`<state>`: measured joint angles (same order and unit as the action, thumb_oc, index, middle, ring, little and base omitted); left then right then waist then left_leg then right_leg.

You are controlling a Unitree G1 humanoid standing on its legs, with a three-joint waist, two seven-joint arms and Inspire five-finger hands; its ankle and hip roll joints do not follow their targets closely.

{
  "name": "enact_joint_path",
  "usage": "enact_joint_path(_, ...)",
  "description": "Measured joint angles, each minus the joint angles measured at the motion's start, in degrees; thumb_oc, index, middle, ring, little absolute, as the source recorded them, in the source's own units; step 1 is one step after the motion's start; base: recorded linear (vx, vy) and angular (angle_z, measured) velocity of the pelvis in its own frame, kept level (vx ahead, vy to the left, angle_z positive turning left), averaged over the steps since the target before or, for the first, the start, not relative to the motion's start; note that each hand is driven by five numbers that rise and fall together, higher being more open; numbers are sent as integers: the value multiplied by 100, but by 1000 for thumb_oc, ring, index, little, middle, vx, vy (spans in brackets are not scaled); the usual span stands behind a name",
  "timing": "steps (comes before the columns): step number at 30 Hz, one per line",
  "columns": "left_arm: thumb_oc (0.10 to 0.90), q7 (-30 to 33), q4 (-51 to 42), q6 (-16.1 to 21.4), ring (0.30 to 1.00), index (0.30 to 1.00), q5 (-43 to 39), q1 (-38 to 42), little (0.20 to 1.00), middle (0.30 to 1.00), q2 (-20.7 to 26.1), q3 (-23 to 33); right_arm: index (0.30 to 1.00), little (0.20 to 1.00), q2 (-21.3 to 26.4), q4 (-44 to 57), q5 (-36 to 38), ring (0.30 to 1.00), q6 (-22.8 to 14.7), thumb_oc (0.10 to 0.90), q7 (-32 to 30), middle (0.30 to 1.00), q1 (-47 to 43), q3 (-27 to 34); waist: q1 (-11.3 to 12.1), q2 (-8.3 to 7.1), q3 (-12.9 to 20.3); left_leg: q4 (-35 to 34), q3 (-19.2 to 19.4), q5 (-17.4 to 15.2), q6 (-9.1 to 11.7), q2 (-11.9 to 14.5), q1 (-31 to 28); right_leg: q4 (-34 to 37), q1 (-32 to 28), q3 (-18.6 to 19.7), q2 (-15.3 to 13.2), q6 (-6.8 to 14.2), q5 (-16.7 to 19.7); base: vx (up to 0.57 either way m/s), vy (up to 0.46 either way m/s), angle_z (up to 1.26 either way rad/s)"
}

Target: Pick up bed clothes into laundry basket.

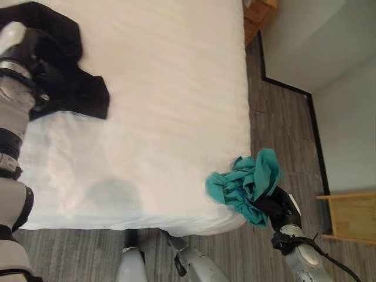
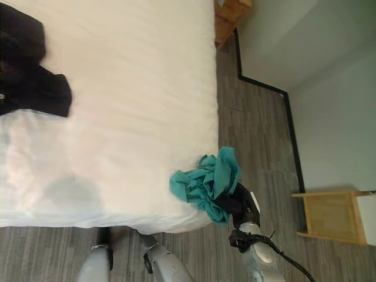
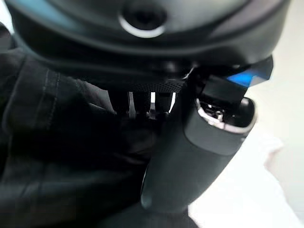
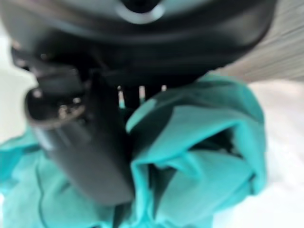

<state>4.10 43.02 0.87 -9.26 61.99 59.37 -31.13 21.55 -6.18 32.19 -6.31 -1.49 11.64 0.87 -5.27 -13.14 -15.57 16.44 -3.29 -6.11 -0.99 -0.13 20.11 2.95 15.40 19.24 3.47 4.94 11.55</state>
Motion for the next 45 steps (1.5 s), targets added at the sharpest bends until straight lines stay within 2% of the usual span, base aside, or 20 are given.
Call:
enact_joint_path(1, 400, 59, -387, 34, 300, 300, -218, -280, 300, 300, 0, 145, 300, 300, 6, -9, -26, 300, 2, 400, 3, 300, -8, 84, 50, 74, -31, -68, -21, 22, -21, -14, -62, 10, -33, -18, -16, 7, 5, -32, 21, 15)
enact_joint_path(2, 400, 101, -1223, 101, 300, 300, -526, -1056, 300, 300, 3, 655, 300, 300, 20, -14, -45, 300, 11, 400, 2, 300, -13, 241, 153, 208, -63, -197, -16, 70, -56, -38, -140, 40, -69, -41, -58, 9, 1, -9, 9, 9)
enact_joint_path(3, 400, 126, -2063, 347, 300, 300, -892, -2048, 300, 300, -119, 1417, 300, 300, 52, -16, -49, 300, 12, 400, -11, 300, -22, 420, 140, 344, -69, -349, -13, 132, -87, -75, -214, 82, -88, -54, -107, 8, -2, 15, 4, 9)
enact_joint_path(5, 400, 142, -3095, 461, 300, 300, -1202, -3448, 300, 300, -408, 2216, 300, 300, 66, -15, -84, 300, 32, 400, -59, 300, -98, 705, 272, 524, -123, -570, -43, 223, -97, -130, -349, 157, -165, -72, -161, 7, -14, 24, 3, 3)
enact_joint_path(6, 400, 206, -3680, 616, 300, 300, -1457, -4361, 300, 300, -1002, 2941, 300, 300, 66, 6, -124, 300, 23, 400, -111, 300, -88, 896, 278, 622, -176, -690, 5, 234, -94, -137, -528, 218, -284, -84, -176, 4, -16, 34, -15, -2)
enact_joint_path(7, 400, 252, -3782, 694, 300, 300, -1636, -4773, 300, 300, -1331, 3028, 300, 300, 121, -32, -167, 300, 46, 400, -190, 300, -92, 1013, 398, 746, -174, -784, -42, 266, -84, -139, -617, 219, -346, -129, -177, -2, -26, 45, -28, 1)
enact_joint_path(8, 400, 222, -3831, 682, 300, 300, -1711, -5084, 300, 300, -1585, 3213, 300, 300, 133, -36, -196, 300, 93, 400, -226, 300, -104, 1104, 399, 792, -183, -922, -59, 328, -64, -129, -732, 219, -397, -148, -170, -2, -25, 53, -24, 5)
enact_joint_path(9, 400, 283, -4030, 695, 300, 300, -1857, -5665, 300, 300, -2135, 3748, 300, 300, 131, -15, -235, 300, 99, 400, -276, 300, -225, 1172, 452, 817, -189, -1134, -50, 394, -35, -105, -911, 218, -470, -157, -158, 22, -49, 47, -16, 1)
enact_joint_path(10, 400, 333, -4190, 701, 300, 300, -1992, -6031, 300, 300, -2616, 4145, 300, 300, 131, 11, -286, 300, 98, 400, -283, 300, -284, 1289, 464, 835, -187, -1292, -60, 459, -29, -103, -1031, 218, -530, -167, -158, 30, -89, 46, -10, 5)
enact_joint_path(11, 400, 406, -4272, 701, 300, 300, -2052, -6288, 300, 300, -2898, 4381, 300, 300, 132, 20, -321, 300, 97, 400, -320, 300, -349, 1449, 483, 837, -186, -1436, -102, 530, -10, -105, -1143, 218, -592, -173, -159, -26, -134, 38, -13, 16)
enact_joint_path(14, 400, 455, -4626, 701, 300, 300, -2059, -6818, 300, 300, -3203, 5042, 300, 300, 138, 74, -497, 300, 90, 400, -541, 300, -551, 1966, 618, 857, -177, -1780, -212, 705, 35, -99, -1390, 219, -711, -214, -164, -77, -239, 15, -13, 21)
enact_joint_path(17, 400, 564, -5043, 755, 300, 300, -2060, -6923, 300, 300, -3284, 5491, 300, 300, 152, 145, -559, 300, 79, 400, -717, 300, -881, 2239, 786, 914, -152, -1909, -305, 782, 79, -121, -1583, 219, -892, -312, -201, -152, -379, 5, -11, 16)
enact_joint_path(21, 400, 544, -5508, 873, 300, 300, -2162, -6872, 300, 300, -3408, 5618, 300, 300, 186, 441, -605, 300, 64, 400, -743, 300, -999, 2229, 845, 1036, -70, -1934, -394, 786, 99, -145, -1722, 221, -1054, -344, -225, -202, -488, 33, 18, 15)
enact_joint_path(22, 400, 514, -5742, 932, 300, 300, -2083, -6854, 300, 300, -3419, 5605, 300, 300, 231, 532, -622, 300, 37, 400, -730, 300, -1127, 2202, 942, 1214, 46, -1959, -406, 791, 101, -162, -1813, 221, -1134, -366, -243, -197, -499, 28, 25, 10)
enact_joint_path(24, 400, 506, -5941, 934, 300, 300, -1819, -6866, 300, 300, -3439, 5606, 300, 300, 247, 532, -634, 300, 38, 400, -734, 300, -1145, 2206, 938, 1368, 178, -1975, -472, 797, 81, -191, -1866, 221, -1206, -456, -275, -179, -513, 11, 21, 15)
enact_joint_path(27, 400, 509, -6118, 1056, 300, 300, -1757, -6755, 300, 300, -3792, 5602, 300, 300, 244, 531, -639, 300, 40, 400, -734, 300, -1100, 2203, 935, 1451, 267, -1992, -492, 834, 18, -213, -1936, 221, -1275, -469, -298, -168, -520, 4, 7, 5)
enact_joint_path(29, 400, 502, -6142, 1062, 300, 300, -1737, -6758, 300, 300, -3893, 5582, 300, 300, 243, 531, -641, 300, 40, 400, -738, 300, -1057, 2204, 922, 1431, 306, -2018, -483, 837, 11, -213, -1968, 221, -1290, -468, -299, -163, -524, 10, 6, -2)
enact_joint_path(35, 400, 509, -6140, 1057, 300, 300, -1393, -6750, 300, 300, -3821, 5615, 300, 300, 148, 530, -662, 300, 40, 400, -766, 300, -929, 2409, 832, 1315, 461, -2084, -479, 853, 4, -202, -2006, 221, -1303, -473, -303, -133, -546, 0, 0, 0)
enact_joint_path(40, 400, 555, -6179, 1068, 300, 300, -1299, -6726, 300, 300, -3770, 5663, 300, 300, 134, 531, -660, 300, 37, 400, -786, 300, -937, 2416, 807, 1317, 494, -2091, -519, 853, 4, -203, -2092, 222, -1402, -508, -313, -135, -580, 2, -9, 4)
enact_joint_path(45, 400, 638, -6200, 1079, 300, 300, -1315, -6610, 300, 300, -3772, 5638, 300, 300, 135, 531, -655, 300, 15, 400, -825, 300, -966, 2244, 883, 1320, 498, -2080, -541, 854, 4, -211, -2102, 221, -1419, -522, -317, -127, -588, -16, 11, 2)
